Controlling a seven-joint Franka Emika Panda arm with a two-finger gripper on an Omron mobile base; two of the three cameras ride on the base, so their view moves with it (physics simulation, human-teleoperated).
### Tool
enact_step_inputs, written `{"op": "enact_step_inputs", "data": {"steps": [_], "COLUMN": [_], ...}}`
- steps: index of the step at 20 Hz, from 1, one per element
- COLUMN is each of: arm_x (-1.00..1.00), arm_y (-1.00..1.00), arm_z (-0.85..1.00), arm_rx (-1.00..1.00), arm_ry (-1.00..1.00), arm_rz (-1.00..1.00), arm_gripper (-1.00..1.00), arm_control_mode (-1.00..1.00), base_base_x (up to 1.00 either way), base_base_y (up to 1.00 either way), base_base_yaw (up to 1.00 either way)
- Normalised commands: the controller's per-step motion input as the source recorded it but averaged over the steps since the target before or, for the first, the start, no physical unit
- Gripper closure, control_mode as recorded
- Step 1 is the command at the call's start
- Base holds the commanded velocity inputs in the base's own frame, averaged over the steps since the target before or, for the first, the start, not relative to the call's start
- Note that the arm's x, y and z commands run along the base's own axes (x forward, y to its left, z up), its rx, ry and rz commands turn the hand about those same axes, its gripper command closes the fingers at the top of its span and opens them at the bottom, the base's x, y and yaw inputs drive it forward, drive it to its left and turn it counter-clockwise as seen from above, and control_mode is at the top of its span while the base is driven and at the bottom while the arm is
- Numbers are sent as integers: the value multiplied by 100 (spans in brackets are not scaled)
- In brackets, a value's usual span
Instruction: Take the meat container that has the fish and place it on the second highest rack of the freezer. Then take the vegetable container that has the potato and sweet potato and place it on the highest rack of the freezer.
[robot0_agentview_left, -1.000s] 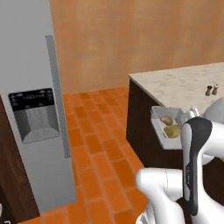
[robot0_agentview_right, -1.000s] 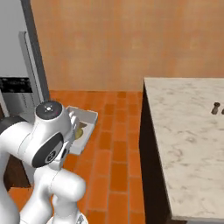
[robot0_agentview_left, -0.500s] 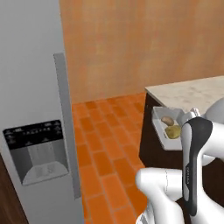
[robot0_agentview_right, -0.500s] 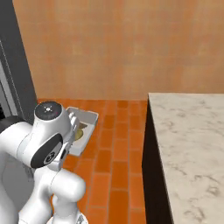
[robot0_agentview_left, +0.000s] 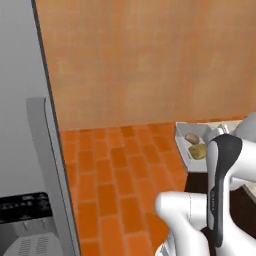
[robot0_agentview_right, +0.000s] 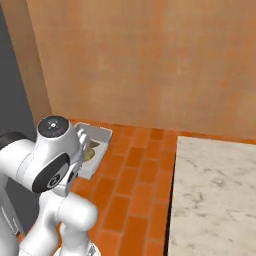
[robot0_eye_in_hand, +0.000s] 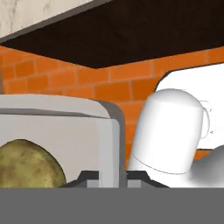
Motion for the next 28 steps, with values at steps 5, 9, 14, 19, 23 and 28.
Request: {"op": "enact_step_inputs", "data": {"steps": [5,9,14,19,23,28], "arm_x": [0,0,0,0,0,0], "arm_y": [0,0,0,0,0,0], "arm_z": [0,0,0,0,0,0], "arm_rx": [0,0,0,0,0,0], "arm_ry": [0,0,0,0,0,0], "arm_rz": [0,0,0,0,0,0], "arm_gripper": [100,100,100,100,100,100], "arm_control_mode": [100,100,100,100,100,100], "base_base_x": [87,99,100,52,-3,12], "base_base_y": [-25,-15,-31,-18,6,-18], "base_base_yaw": [38,31,39,75,86,100]}}
